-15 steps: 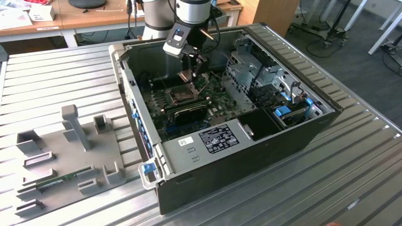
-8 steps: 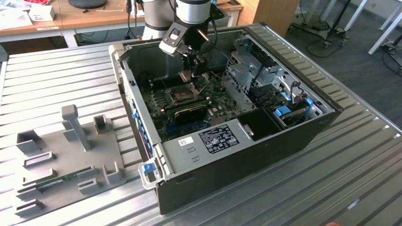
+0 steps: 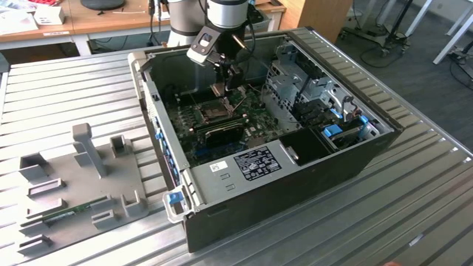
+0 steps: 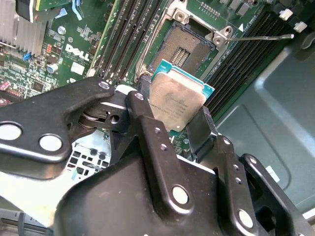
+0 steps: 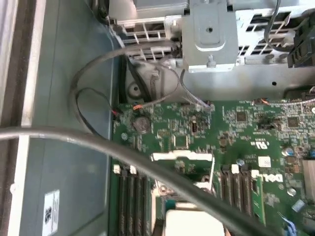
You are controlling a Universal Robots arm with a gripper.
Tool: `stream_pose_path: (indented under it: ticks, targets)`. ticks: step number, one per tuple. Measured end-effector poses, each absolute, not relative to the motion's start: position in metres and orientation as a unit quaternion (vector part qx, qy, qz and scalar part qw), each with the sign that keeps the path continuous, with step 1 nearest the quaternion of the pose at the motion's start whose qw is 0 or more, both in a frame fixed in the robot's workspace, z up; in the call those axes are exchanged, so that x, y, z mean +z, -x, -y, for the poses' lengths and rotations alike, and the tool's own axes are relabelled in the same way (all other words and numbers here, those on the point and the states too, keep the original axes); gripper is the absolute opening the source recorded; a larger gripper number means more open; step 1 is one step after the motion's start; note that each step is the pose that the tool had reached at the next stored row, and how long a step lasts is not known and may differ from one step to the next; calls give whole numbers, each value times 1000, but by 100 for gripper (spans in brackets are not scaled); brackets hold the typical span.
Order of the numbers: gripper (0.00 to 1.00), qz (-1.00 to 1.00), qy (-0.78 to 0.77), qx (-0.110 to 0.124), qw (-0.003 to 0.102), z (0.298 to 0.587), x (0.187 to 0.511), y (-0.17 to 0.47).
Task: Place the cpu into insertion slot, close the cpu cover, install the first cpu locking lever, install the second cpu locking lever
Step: 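Place the cpu into insertion slot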
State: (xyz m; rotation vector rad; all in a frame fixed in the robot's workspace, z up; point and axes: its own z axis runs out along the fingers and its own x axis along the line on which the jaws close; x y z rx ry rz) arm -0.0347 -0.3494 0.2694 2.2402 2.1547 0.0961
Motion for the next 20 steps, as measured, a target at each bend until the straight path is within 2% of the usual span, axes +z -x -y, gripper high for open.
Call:
stream_pose_path:
  ticks: [20]
  targets:
    - [54, -706, -708, 32, 15, 347, 265, 39]
